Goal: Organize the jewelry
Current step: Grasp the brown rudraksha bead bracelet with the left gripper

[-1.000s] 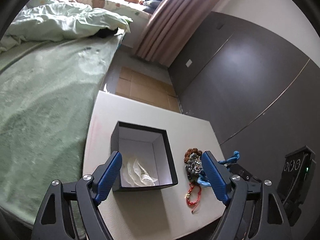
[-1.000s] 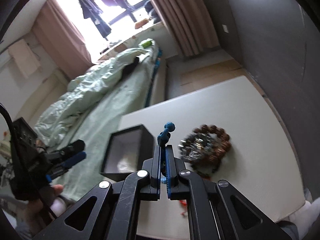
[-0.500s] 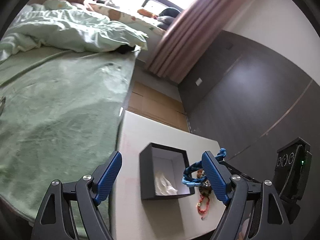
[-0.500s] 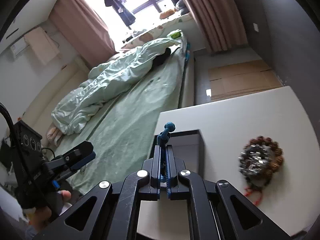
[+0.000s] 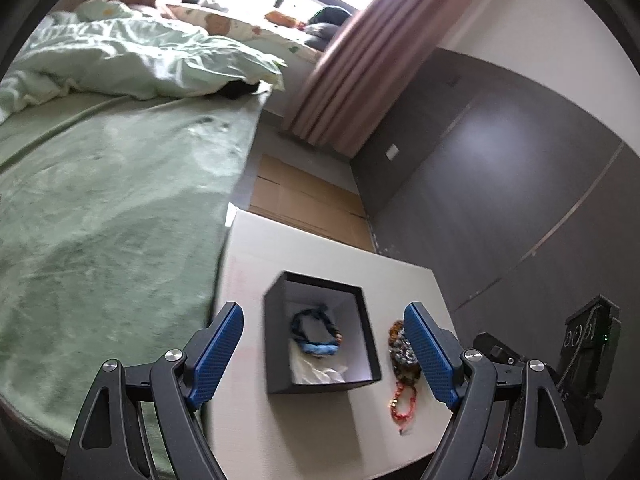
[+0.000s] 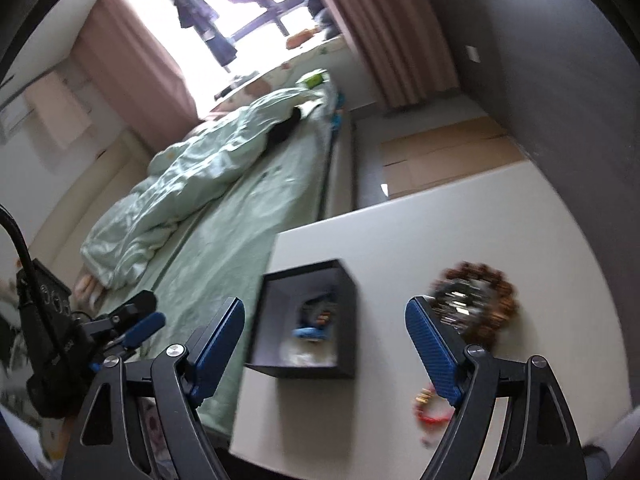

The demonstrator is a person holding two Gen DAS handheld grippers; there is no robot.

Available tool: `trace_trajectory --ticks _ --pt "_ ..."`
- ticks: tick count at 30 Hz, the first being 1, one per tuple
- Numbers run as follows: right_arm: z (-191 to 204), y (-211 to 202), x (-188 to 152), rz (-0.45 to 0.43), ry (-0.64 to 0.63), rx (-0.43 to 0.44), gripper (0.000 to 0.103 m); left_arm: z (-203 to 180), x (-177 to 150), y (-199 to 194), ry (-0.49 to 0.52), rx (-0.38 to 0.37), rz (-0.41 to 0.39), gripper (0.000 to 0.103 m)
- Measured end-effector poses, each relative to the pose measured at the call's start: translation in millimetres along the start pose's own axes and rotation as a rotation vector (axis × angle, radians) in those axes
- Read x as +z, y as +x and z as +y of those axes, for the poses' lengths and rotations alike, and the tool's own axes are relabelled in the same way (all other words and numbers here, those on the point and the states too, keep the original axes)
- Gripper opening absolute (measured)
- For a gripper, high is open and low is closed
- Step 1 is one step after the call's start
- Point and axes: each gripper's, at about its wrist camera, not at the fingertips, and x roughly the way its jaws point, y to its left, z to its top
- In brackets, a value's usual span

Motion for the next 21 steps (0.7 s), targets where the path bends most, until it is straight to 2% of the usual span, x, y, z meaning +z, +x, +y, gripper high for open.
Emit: trace_trajectory --ticks 8,13,17,19,21 --pt "-60 -28 -10 -0.028 0.110 -0.028 0.083 -46 -17 23 0.122 -0.007 0.049 0.083" --pt "-90 -35 -18 -0.045 0.169 -0.009 0.083 -65 -26 39 0.120 -0.036 0.071 0.083" --pt "-111 -34 -21 -0.058 0.221 0.019 0.083 -83 -30 54 0.158 -0.046 0.096 0.083" --pt "-125 -32 -23 -0.067 0.267 0.034 0.082 -90 -31 61 0.167 -0.056 0.107 0.081" --pt "-136 -27 -24 -0.071 0.296 0.041 0.078 -96 -31 71 0.183 -0.050 0.126 0.074"
